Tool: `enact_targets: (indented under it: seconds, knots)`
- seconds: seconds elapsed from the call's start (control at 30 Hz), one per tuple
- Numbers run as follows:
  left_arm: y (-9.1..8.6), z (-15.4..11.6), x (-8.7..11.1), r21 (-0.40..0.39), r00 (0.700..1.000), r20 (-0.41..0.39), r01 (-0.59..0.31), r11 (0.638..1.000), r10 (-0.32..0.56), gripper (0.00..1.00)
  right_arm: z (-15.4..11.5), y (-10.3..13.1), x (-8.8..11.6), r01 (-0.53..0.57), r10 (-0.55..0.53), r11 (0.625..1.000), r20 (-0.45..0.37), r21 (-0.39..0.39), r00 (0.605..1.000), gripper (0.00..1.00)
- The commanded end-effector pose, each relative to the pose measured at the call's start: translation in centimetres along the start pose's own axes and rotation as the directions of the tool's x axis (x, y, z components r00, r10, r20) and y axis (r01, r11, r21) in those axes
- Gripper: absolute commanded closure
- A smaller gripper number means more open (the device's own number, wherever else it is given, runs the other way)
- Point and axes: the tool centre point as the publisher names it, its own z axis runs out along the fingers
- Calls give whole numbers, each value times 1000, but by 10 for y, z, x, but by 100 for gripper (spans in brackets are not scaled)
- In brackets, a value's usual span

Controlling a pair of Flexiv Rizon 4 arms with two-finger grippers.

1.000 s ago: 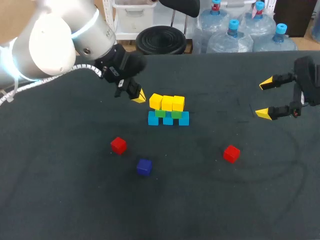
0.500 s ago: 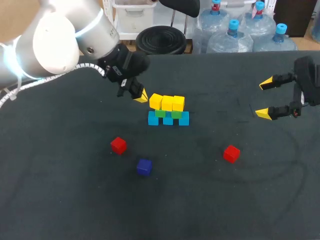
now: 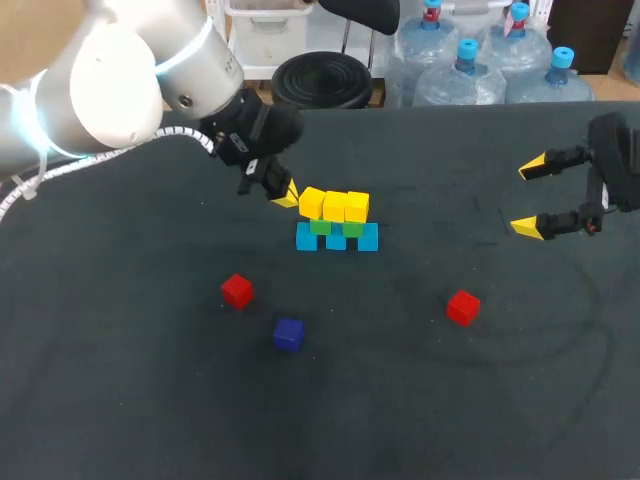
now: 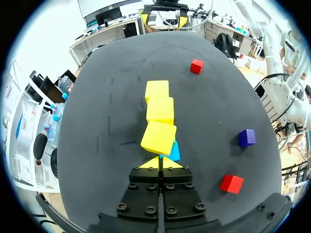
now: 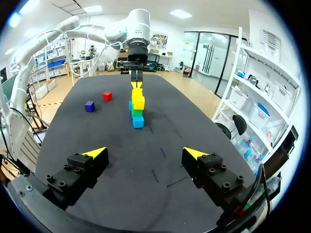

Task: Place the blue cubes, place green cubes on the blue cubes, place the yellow cubes on the green cubes, then place the red cubes on the yellow cubes, and place purple cube on the red cubes.

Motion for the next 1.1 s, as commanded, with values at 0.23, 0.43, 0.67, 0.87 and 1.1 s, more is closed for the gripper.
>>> enact_targets:
  seconds: [0.23, 0.43, 0.67, 0.87, 1.1]
  knots:
    - [-1, 2, -2, 5, 1000, -11, 2, 1000, -2, 100, 1, 0, 0, 1, -1, 1000, 2, 1, 1000, 0]
    - [-3, 3, -2, 9, 1000, -15, 7, 1000, -7, 100, 1, 0, 0, 1, -1, 1000, 2, 1, 1000, 0]
    - [-3, 3, -2, 7, 1000, -17, 8, 1000, -8, 100, 1, 0, 0, 1, -1, 1000, 2, 1, 1000, 0]
    - [-4, 3, -3, 7, 1000, -20, 9, 1000, -9, 100, 1, 0, 0, 1, -1, 1000, 2, 1, 1000, 0]
    - [-4, 5, -5, 8, 1000, -23, 6, 1000, -6, 100, 1, 0, 0, 1, -1, 1000, 2, 1, 1000, 0]
